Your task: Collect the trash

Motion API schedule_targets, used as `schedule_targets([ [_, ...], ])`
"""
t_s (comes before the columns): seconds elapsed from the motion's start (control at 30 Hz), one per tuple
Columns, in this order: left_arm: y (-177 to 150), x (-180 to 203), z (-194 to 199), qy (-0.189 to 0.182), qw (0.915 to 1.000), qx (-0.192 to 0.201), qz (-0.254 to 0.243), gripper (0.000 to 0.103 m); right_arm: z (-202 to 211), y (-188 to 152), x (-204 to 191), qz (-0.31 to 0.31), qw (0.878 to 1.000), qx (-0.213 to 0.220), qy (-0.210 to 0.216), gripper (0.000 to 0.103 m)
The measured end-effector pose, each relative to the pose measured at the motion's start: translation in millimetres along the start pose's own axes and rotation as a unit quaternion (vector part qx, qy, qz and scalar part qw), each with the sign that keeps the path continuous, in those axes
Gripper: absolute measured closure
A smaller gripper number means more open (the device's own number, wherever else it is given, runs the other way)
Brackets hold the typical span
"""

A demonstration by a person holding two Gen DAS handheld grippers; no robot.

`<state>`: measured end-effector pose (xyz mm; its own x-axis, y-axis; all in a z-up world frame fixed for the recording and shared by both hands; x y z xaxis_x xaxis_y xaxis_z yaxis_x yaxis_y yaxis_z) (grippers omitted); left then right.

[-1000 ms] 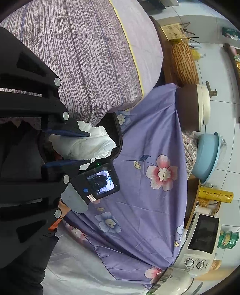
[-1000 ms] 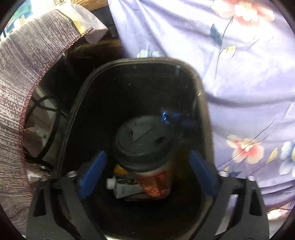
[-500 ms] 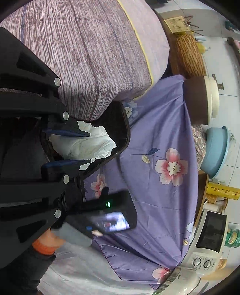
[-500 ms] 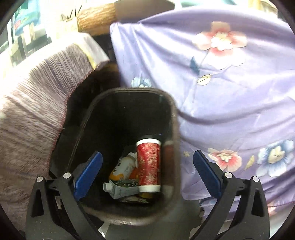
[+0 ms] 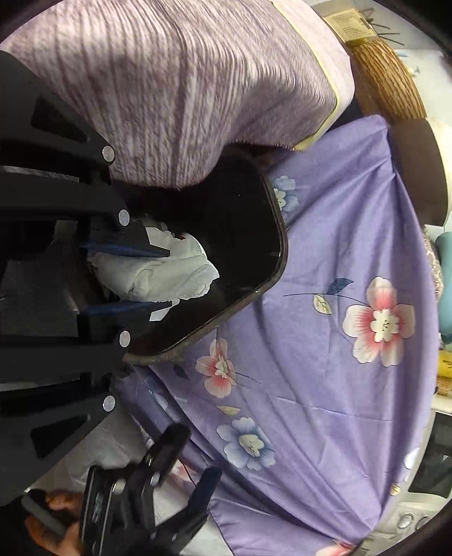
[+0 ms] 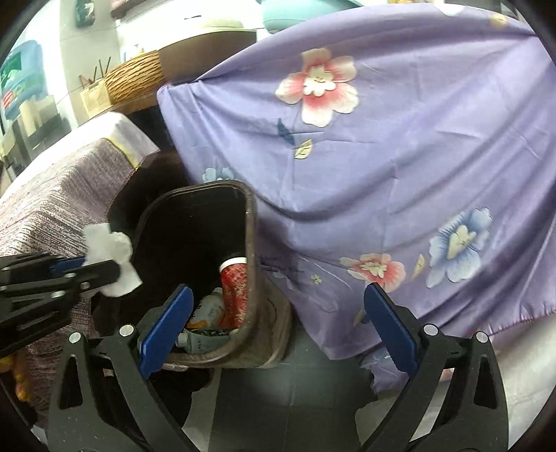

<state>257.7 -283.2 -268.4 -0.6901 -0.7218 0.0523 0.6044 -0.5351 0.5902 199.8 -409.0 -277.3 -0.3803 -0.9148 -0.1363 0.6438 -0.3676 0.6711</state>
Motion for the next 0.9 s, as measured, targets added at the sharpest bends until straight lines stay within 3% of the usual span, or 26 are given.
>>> schedule_targets([
  [0.07, -0.3, 0.1, -8.4, 0.0, 1.0, -0.004, -0.002, 0.079, 3.7, -3.5, 5.5, -0.004, 1.0, 0.001, -0.005, 0.006],
  [0.13, -0.4, 0.2, -14.3, 0.002, 0.9999, -0.009, -0.005, 0.067, 6.2, -6.3, 8.8, -0.008, 1.0, 0.0, -0.006, 0.006],
  [0.2, 0.3, 1.1, -15.7, 0.005, 1.0, -0.005, -0.005, 0.04, 8.5, -8.8, 11.5, -0.011, 1.0, 0.0, -0.007, 0.006],
  [0.27, 3.7, 1.7, -10.4, 0.011, 0.9999, 0.008, -0.005, 0.03, 10.9, -10.7, 14.8, -0.013, 1.0, 0.002, -0.009, 0.006],
  [0.43, 9.6, 12.6, 15.0, 0.008, 0.9993, 0.034, -0.014, 0.026, 17.7, -12.2, 24.1, -0.03, 0.999, 0.006, -0.012, 0.006],
  [0.67, 14.4, 15.9, 97.5, 0.033, 0.9918, 0.122, -0.018, 0.005, 41.8, -2.7, 16.9, -0.032, 0.999, 0.039, -0.01, 0.006],
  [0.9, 2.0, -3.7, 182.3, 0.068, 0.9781, 0.196, 0.004, 0.005, 85.7, 13.3, -15.8, -0.016, 0.995, 0.1, 0.011, 0.006],
])
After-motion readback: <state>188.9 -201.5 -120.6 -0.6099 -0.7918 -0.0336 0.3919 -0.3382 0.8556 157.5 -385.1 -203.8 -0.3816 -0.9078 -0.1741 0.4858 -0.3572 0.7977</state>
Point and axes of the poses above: each gripper's, at about its wrist camera, not at the fingertips, and z roughly against the way its jaws point, x to its right, y to its top, the point moved 10 cm from there along -z, roughly the way its jaws point, and after that the axes turned 4 degrees about -z, right-handed, at the moved point
